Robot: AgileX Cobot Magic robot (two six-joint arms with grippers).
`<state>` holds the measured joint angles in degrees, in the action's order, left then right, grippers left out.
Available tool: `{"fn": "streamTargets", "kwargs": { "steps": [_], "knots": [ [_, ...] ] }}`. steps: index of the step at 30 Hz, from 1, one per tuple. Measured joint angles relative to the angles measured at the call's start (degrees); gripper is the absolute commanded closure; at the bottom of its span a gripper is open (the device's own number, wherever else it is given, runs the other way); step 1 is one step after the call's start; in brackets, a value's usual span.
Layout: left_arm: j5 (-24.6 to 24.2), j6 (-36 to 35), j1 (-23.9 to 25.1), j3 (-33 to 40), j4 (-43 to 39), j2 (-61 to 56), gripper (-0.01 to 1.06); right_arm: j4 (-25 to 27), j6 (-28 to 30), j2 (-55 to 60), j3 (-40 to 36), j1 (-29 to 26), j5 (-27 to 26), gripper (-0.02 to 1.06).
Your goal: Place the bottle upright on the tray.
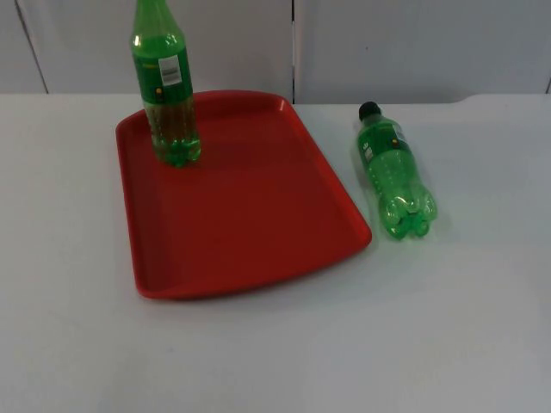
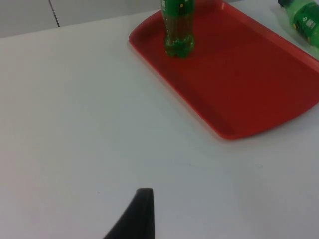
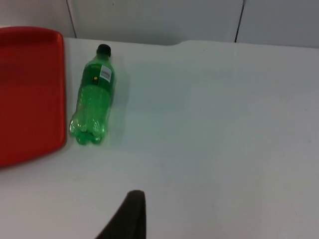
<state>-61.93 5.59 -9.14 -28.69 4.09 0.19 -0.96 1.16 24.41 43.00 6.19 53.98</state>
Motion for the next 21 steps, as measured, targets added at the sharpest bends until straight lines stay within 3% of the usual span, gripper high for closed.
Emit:
{"fn": "streamTargets", "kwargs": {
  "steps": [7,9,14,21],
  "knots": [
    [0.0,0.0,0.0,0.0,0.0,0.0,0.00,0.0,-0.3,19.4,12.3,0.0,-2.7,0.00],
    [0.0,0.0,0.0,0.0,0.0,0.0,0.00,0.0,-0.3,22.9,14.4,0.0,-2.7,0.00],
    [0.0,0.0,0.0,0.0,0.0,0.0,0.00,0.1,-0.3,40.6,28.2,0.0,-2.6,0.00],
    [0.0,0.0,0.0,0.0,0.0,0.0,0.00,1.0,-0.3,54.2,39.9,0.0,-1.2,0.00]
  ]
}}
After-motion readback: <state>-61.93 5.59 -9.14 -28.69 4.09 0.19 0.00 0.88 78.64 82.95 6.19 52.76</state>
